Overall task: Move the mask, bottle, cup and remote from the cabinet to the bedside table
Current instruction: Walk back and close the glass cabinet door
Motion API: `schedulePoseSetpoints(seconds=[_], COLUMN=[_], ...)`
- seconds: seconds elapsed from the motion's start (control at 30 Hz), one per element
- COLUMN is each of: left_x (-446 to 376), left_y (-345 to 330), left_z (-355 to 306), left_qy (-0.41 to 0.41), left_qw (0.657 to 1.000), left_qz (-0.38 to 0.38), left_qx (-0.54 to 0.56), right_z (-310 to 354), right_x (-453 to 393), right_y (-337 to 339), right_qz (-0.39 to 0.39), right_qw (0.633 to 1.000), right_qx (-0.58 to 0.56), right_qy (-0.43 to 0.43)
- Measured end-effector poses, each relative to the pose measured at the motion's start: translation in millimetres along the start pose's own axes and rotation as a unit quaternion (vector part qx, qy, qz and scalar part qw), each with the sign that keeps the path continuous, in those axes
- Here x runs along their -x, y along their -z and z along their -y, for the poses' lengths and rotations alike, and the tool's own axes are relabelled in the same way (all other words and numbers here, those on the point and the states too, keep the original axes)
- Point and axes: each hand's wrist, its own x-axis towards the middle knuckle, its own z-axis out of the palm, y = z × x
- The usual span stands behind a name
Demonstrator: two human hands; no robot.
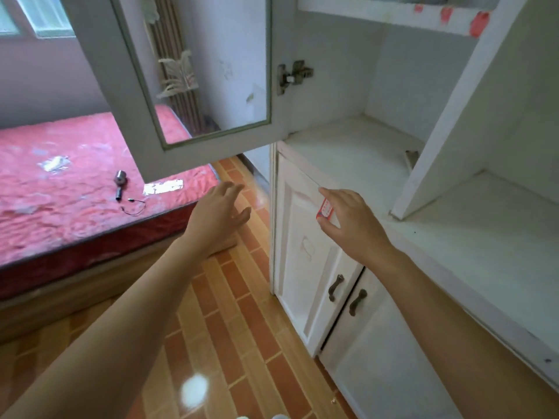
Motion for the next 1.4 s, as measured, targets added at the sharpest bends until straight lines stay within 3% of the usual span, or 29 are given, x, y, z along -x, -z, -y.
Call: schedulePoseSetpoints(seconds=[0.47,0.73,1.07,1.4], left_x=[18,-14,-51,-57], left_y=[52,72,55,62], left_z=[75,133,156,178], left_qy=[0.139,0.216,0.151,0.141], left_qw=[0.985,0.968,0.959,0.954], left_qz=[-0.104,-0.106,-0.154,-0.168], left_qx=[-0.018,0.073,0.183,0.203], right_z=[67,105,118,133], right_x=[-87,-146,-181,-187], right_y=[-22,-56,-95,-117], right_qz=[0.014,0.057,0.129,0.137], right_qw=[0.990,0.988,0.986,0.987], right_qx=[-0.040,-0.065,0.006,0.009], right_qy=[0.131,0.131,0.102,0.083])
